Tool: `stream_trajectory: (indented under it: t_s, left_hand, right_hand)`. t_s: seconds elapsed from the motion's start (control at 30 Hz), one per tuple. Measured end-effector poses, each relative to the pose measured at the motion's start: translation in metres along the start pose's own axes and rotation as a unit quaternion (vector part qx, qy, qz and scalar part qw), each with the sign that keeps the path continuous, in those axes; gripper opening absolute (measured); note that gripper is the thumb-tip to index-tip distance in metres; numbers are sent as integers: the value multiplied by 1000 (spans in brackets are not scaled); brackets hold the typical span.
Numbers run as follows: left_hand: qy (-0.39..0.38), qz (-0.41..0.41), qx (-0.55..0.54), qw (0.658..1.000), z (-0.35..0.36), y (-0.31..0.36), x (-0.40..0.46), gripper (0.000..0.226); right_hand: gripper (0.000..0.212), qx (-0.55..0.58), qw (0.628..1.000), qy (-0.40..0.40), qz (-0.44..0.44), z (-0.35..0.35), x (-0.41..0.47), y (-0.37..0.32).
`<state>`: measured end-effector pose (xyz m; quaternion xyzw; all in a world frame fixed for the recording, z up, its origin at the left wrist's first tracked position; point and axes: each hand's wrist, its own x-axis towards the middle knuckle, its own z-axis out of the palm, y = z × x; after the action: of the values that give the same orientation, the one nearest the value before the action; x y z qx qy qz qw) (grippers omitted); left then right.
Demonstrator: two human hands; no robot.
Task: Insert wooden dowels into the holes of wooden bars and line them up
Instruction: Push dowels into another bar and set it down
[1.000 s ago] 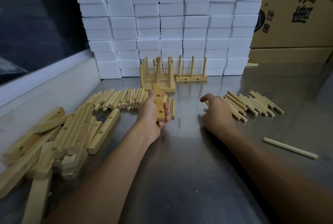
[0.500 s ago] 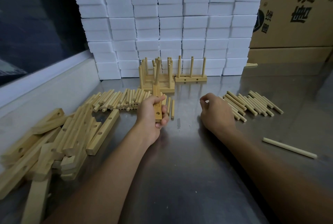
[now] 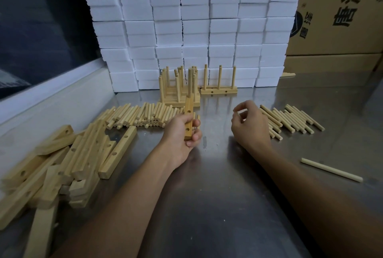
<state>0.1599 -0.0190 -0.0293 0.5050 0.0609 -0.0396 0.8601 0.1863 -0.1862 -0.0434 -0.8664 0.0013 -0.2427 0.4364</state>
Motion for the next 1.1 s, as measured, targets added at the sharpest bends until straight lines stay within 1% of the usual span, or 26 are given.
stream_trajectory:
  t_s: [0.07,0.1,0.2,0.23,0.3,0.37,0.47,0.6,0.67,0.77,0.87,0.97,1.03,1.1]
  left_hand:
    - [-1,1,-3,1000,1,-2,0,14]
    - [-1,2,-4,1000,1,-3,0,14]
    - [3,-1,-15,1000,0,-4,0,14]
    - [6,-3,-19,1000,-1,-4,1,14]
    - [9,-7,-26,1000,-3,-3,2,12]
    - [9,-11,-32,999,-5,-3,2,11]
    - [7,-13,-38,999,-5,-3,3,10]
    - [5,-13,-39,999,-5,-3,3,11]
    - [4,-9,-32,999,-5,-4,3,12]
    - [5,-3,-21,1000,-6,-4,3,12]
    - [4,3,-15,1000,-5,-5,3,13]
    - [3,8,-10,1000,-5,-6,4,13]
    - [0,11,-6,1000,-6,-6,5,14]
    - [-3,13,-4,1000,-6,-6,5,14]
  right_hand:
    - [19,6,1000,7,-3,0,1,2]
    - [28,9,1000,-1,-3,0,2,3]
    - [63,22,998,-55,12,1,3,3]
    - [70,25,997,-66,19,1,3,2]
    - [75,38,996,-74,26,-1,4,2]
    - [69,46,996,-73,25,0,4,2]
    - [50,52,997,-50,18,0,3,2]
    - [39,68,996,-48,14,-1,2,1]
    - [29,73,997,-37,7,-1,2,2]
    - [14,125,992,-21,10,-1,2,3]
    - [12,234,971,-30,31,-1,1,-3]
    - [15,312,948,-31,45,2,1,-13]
    - [20,341,938,-32,54,3,2,-19]
    - [23,341,937,-44,58,4,1,-21]
